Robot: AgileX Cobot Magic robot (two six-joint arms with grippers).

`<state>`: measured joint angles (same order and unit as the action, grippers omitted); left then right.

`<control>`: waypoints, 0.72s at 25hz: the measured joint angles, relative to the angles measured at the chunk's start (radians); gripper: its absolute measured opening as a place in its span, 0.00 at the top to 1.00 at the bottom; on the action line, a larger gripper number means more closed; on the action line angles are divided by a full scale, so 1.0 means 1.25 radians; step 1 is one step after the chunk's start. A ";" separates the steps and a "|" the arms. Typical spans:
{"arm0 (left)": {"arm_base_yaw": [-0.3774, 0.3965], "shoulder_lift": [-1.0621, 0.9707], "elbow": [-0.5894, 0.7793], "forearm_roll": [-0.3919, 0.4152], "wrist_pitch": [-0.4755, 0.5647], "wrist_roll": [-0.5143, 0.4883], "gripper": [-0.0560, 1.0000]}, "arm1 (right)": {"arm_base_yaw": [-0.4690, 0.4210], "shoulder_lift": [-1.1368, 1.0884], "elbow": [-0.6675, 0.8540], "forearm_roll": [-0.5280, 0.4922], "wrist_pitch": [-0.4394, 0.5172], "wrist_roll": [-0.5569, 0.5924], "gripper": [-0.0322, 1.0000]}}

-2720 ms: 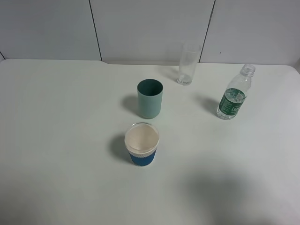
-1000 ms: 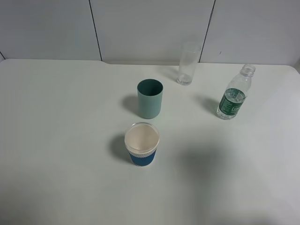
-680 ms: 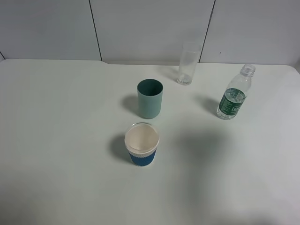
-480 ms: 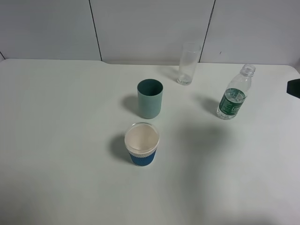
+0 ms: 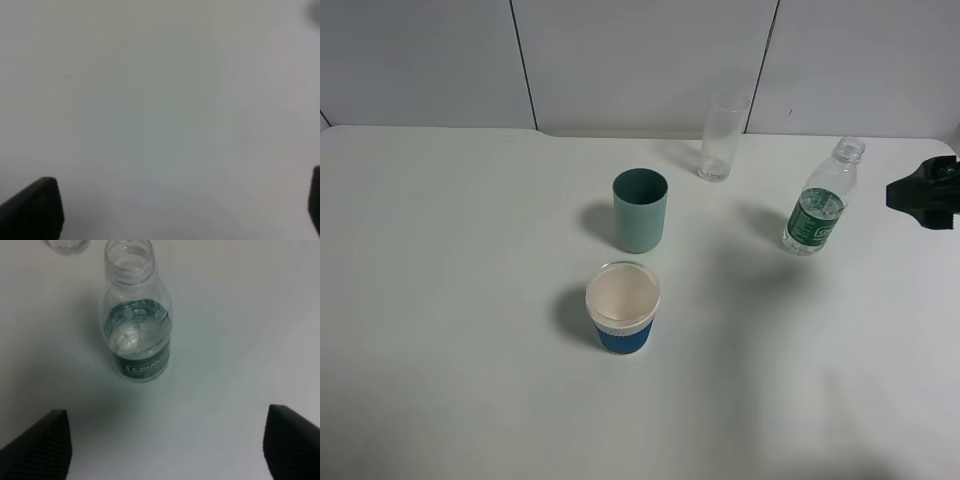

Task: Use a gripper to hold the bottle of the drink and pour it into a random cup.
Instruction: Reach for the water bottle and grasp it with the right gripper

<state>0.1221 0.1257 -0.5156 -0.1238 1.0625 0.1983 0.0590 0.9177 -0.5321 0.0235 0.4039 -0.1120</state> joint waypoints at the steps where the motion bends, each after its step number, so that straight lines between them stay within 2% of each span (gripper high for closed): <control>1: 0.000 0.000 0.000 0.000 0.000 0.000 0.01 | 0.000 0.009 0.000 0.000 -0.010 0.000 0.23; 14: 0.000 0.000 0.000 0.000 0.000 0.000 0.01 | 0.040 0.153 0.000 -0.014 -0.106 -0.053 0.24; 16: 0.000 0.000 0.000 0.000 0.000 0.000 0.01 | 0.040 0.174 0.017 -0.025 -0.149 -0.055 0.24; 18: 0.000 0.000 0.000 0.000 0.000 0.000 0.01 | 0.040 0.181 0.056 -0.027 -0.226 -0.058 0.24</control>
<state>0.1221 0.1257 -0.5156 -0.1238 1.0623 0.1983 0.1084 1.1438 -0.4618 -0.0105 0.1209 -0.1842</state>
